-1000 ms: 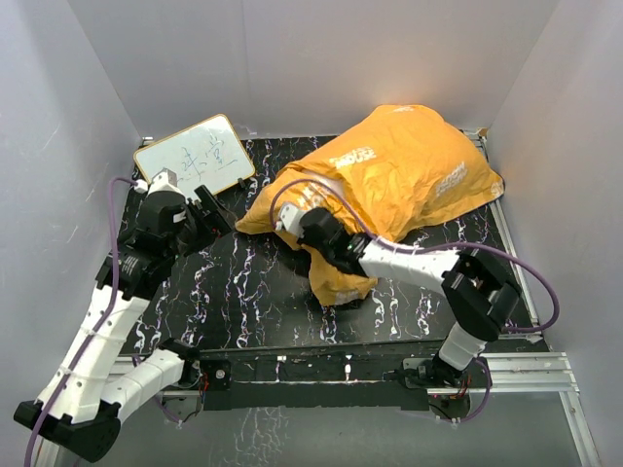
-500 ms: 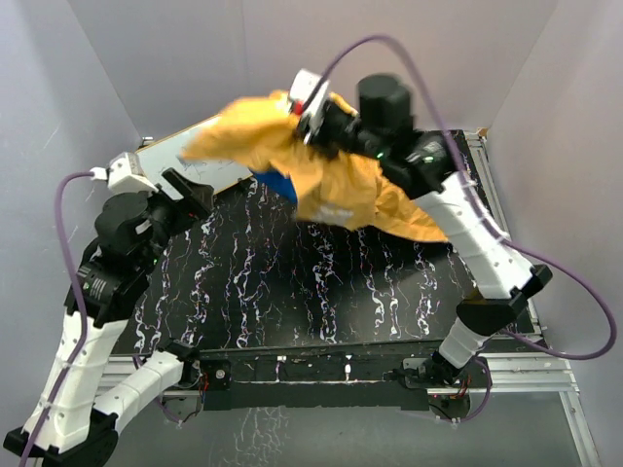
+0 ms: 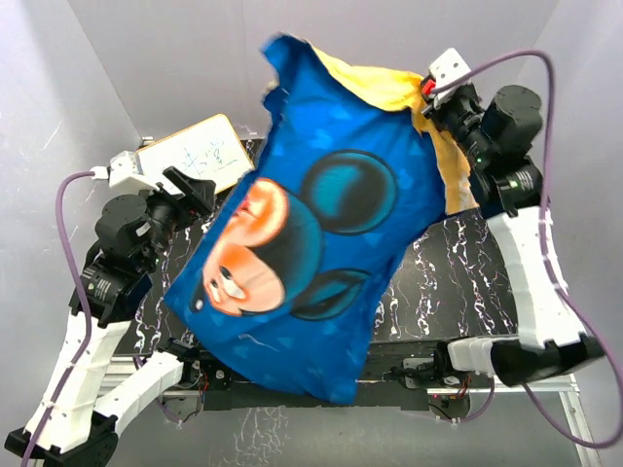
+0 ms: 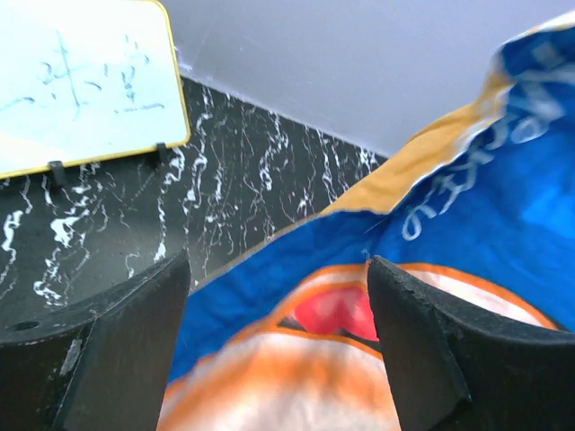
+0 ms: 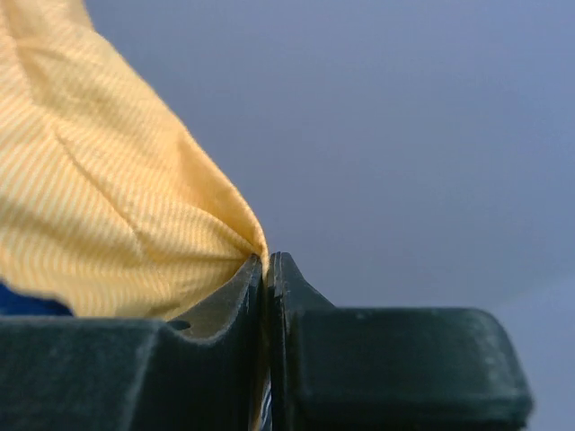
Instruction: Put the pillow into the pillowcase
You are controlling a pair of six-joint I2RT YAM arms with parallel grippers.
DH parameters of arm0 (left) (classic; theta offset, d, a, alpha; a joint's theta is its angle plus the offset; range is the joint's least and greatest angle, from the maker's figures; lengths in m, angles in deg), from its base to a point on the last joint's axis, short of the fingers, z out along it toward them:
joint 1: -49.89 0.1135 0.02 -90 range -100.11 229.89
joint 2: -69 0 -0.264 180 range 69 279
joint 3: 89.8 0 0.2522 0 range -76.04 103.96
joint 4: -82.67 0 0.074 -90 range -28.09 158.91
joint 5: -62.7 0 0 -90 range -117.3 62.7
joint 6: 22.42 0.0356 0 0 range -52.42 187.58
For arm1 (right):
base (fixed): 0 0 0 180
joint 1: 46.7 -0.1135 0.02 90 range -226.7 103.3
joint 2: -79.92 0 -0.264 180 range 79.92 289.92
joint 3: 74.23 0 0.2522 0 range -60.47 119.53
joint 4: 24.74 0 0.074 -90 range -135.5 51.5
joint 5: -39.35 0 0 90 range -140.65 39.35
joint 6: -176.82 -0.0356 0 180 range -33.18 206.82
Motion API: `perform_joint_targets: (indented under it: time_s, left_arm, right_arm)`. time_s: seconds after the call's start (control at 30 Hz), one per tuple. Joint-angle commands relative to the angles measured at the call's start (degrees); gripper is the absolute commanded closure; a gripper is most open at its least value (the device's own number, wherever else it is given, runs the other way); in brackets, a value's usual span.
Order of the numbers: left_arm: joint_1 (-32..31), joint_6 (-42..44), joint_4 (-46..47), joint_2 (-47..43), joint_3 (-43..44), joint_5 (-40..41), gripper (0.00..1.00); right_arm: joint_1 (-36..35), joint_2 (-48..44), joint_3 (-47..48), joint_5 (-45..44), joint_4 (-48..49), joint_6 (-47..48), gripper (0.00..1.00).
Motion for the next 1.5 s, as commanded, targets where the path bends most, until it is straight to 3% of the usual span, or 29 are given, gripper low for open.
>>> perform_joint_targets:
  time_s: [0.0, 0.03, 0.07, 0.17, 0.2, 0.23, 0.33, 0.4, 0.47, 0.57, 0.67, 0.8, 0.93, 1.0, 1.03, 1.07, 1.1, 1.13, 1.2, 1.3, 1.33, 1.43, 1.47]
  left_arm:
    - [0.0, -0.8, 2.0, 3.2, -1.4, -7.6, 0.22]
    - [0.0, -1.1, 1.9, 4.0, -1.6, -8.7, 0.22]
    - [0.0, -1.5, 1.8, 4.9, -1.7, -9.9, 0.22]
    - [0.0, -2.3, 0.3, 7.9, -1.3, -13.0, 0.21]
    - [0.0, -2.4, -0.4, 9.0, -0.9, -14.2, 0.2]
    - [0.0, -2.5, -0.9, 9.9, -0.6, -15.1, 0.2]
    - [0.0, -3.2, -0.8, 11.5, -0.8, -17.0, 0.2]
    - [0.0, -3.4, 0.3, 11.9, -1.2, -18.1, 0.2]
    - [0.1, -3.4, 1.3, 12.2, -1.2, -18.7, 0.2]
    - [0.0, -3.2, 2.0, 12.7, -0.3, -19.3, 0.2]
    - [0.0, -3.1, 1.9, 13.3, 0.6, -19.0, 0.2]
    - [0.0, -2.9, 0.5, 13.7, 2.3, -17.9, 0.2]
    - [0.0, -3.2, -0.4, 11.9, 2.2, -16.2, 0.2]
    - [0.0, -3.8, -0.9, 10.3, 1.8, -15.2, 0.2]
    - [0.0, -4.0, -1.3, 9.5, 1.7, -14.7, 0.2]
    - [0.0, -4.1, -1.8, 8.8, 1.6, -14.2, 0.2]
    - [0.1, -4.1, -2.3, 8.0, 1.5, -13.7, 0.2]
    - [0.1, -4.2, -2.9, 7.3, 1.3, -13.1, 0.2]
    - [0.0, -4.3, -3.4, 6.0, 0.6, -12.2, 0.2]
    - [0.0, -4.6, -3.0, 5.2, -0.4, -11.9, 0.2]
    - [0.0, -4.7, -2.8, 5.3, -0.5, -12.1, 0.2]
    - [0.1, -4.7, -1.9, 6.3, 0.6, -13.7, 0.19]
    - [0.0, -4.5, -1.3, 6.5, 1.2, -14.4, 0.18]
  right_arm:
    - [19.7, 3.7, -11.8, -2.0, 6.5, -2.2, 0.92]
    - [22.3, 5.4, -12.6, -1.5, 3.8, -1.8, 0.92]
    - [23.8, 7.0, -12.6, -1.8, 1.6, -1.7, 0.82]
    - [26.6, 8.3, -12.0, 5.5, -5.2, -2.2, 0.26]
    - [26.7, 7.3, -12.6, 9.3, -6.4, -1.9, 0.1]
    - [26.8, 6.1, -13.1, 14.5, -7.5, -0.9, 0.02]
    - [26.7, 3.1, -13.8, 35.7, -16.4, 6.7, 0.01]
    - [26.4, 2.6, -14.2, 51.0, -28.7, 21.1, 0.01]
    - [23.7, 2.5, -15.8, 58.1, -41.4, 36.4, 0.01]
    - [10.2, 3.5, -17.4, 51.9, -51.7, 47.5, 0.01]
    - [-3.2, 2.1, -23.8, 46.2, -50.4, 50.0, 0.01]
    - [-16.7, -0.7, -34.5, 31.9, -31.4, 43.7, 0.01]
    - [-22.3, 4.5, -37.9, 18.5, -16.2, 35.9, 0.02]
    - [-23.0, 7.2, -40.5, 8.6, -4.7, 29.6, 0.18]
    - [-22.9, 8.5, -41.8, 3.6, 2.3, 25.7, 0.37]
    - [-22.9, 9.9, -42.2, -1.8, 8.2, 20.7, 0.63]
    - [-22.4, 11.7, -41.1, -5.7, 12.4, 16.0, 0.8]
    - [-21.3, 13.6, -38.7, -8.0, 13.6, 12.4, 0.9]
    - [-18.9, 17.3, -33.0, -11.7, 15.8, 5.5, 0.92]
    - [-16.1, 22.2, -23.7, -15.5, 18.7, -3.4, 0.88]
    - [-15.1, 23.1, -20.2, -12.4, 16.3, -5.0, 0.75]
    - [-12.2, 22.6, -12.0, 3.5, 5.9, -9.1, 0.21]
    - [-11.6, 22.3, -8.6, 6.8, 2.1, -10.4, 0.08]
